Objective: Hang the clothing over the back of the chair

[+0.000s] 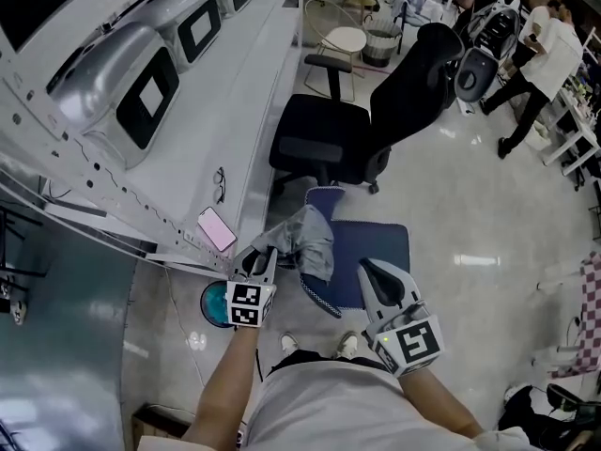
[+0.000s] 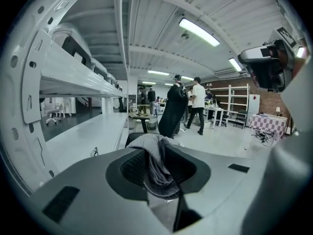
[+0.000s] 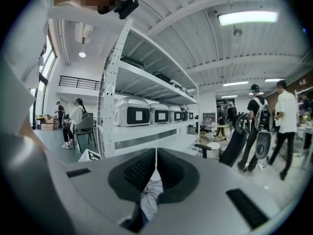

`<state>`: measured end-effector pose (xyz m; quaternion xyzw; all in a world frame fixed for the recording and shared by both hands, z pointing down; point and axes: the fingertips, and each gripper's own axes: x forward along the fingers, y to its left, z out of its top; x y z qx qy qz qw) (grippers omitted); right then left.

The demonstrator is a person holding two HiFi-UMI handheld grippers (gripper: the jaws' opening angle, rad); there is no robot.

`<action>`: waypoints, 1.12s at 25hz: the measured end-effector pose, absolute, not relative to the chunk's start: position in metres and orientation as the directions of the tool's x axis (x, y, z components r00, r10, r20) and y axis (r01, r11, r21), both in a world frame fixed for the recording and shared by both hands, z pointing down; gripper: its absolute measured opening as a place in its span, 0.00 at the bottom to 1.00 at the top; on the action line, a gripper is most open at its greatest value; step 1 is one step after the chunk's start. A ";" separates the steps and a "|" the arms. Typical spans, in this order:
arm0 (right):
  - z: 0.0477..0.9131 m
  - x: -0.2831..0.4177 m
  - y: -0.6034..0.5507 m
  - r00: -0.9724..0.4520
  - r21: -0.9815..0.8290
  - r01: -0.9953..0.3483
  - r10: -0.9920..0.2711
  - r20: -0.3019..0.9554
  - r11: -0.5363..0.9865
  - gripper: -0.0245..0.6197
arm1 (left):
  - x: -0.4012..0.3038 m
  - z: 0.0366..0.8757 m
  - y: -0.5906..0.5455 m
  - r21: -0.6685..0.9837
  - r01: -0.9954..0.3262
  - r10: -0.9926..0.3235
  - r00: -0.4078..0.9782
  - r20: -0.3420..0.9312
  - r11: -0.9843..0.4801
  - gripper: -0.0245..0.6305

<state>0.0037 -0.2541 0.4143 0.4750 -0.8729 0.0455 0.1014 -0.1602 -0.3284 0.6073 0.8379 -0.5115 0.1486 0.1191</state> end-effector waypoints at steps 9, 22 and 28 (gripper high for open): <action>0.413 -0.001 -0.249 -0.533 0.014 -0.837 -0.819 0.213 0.548 0.07 | -0.169 0.614 -0.321 0.027 -0.904 -0.816 0.397 0.421 -0.426 0.28; 0.410 -0.008 -0.234 -0.567 0.004 -0.815 -0.799 0.200 0.579 0.07 | -0.182 0.611 -0.300 0.017 -0.921 -0.831 0.358 0.425 -0.389 0.29; 0.410 -0.006 -0.225 -0.572 -0.005 -0.813 -0.796 0.199 0.583 0.07 | -0.180 0.608 -0.290 0.011 -0.922 -0.834 0.356 0.421 -0.388 0.29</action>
